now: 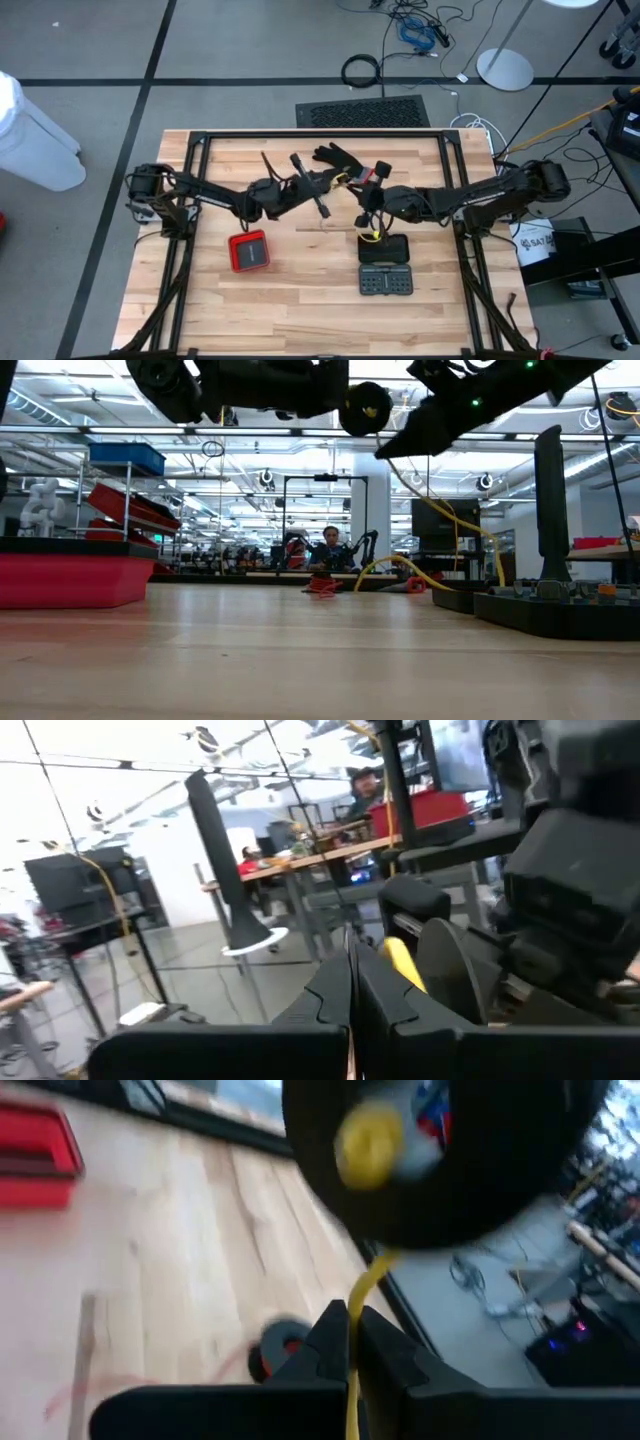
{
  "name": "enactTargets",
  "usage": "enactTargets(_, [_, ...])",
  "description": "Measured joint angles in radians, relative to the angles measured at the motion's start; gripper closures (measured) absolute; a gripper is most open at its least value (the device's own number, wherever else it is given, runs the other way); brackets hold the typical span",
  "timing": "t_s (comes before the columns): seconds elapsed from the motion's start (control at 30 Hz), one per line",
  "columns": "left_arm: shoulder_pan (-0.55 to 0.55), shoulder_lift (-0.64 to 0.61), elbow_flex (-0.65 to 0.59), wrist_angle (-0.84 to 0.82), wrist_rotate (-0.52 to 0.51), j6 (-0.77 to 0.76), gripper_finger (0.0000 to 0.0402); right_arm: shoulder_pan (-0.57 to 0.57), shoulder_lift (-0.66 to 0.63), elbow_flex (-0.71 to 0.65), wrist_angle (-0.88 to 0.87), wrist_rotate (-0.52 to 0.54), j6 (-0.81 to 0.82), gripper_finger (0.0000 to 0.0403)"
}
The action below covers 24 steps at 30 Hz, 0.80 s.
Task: Coil cords
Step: Coil the yellow wire onto the spool
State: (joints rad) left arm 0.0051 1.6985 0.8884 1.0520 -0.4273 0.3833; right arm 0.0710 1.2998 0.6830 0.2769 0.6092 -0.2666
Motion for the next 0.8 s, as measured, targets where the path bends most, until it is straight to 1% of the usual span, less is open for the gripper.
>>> enactTargets(0.1, [0.003, 0.043, 0.019, 0.030, -0.032, 0.045, 0.0402, 0.000, 0.029, 0.001, 0.092, -0.031, -0.029, 0.0403])
enactTargets(0.23, [0.007, 0.110, 0.036, 0.125, -0.069, 0.102, 0.0402, -0.004, 0.056, 0.037, 0.078, -0.033, -0.025, 0.0402])
enactTargets(0.33, [0.007, 0.152, 0.074, 0.145, -0.078, 0.165, 0.0401, -0.009, 0.073, 0.059, 0.072, -0.042, -0.009, 0.0402])
enactTargets(0.53, [0.009, 0.228, 0.133, 0.118, -0.139, 0.299, 0.0402, -0.012, 0.085, 0.078, 0.078, -0.037, 0.001, 0.0402])
enactTargets(0.6, [0.009, 0.243, 0.133, 0.100, -0.158, 0.342, 0.0402, -0.012, 0.084, 0.079, 0.072, -0.036, 0.001, 0.0402])
enactTargets(0.7, [0.008, 0.246, 0.130, 0.048, -0.178, 0.384, 0.0402, -0.011, 0.078, 0.079, 0.037, -0.004, -0.005, 0.0402])
enactTargets(0.8, [0.004, 0.244, 0.130, -0.007, -0.187, 0.390, 0.0402, -0.012, 0.052, 0.079, -0.036, 0.015, -0.008, 0.0402])
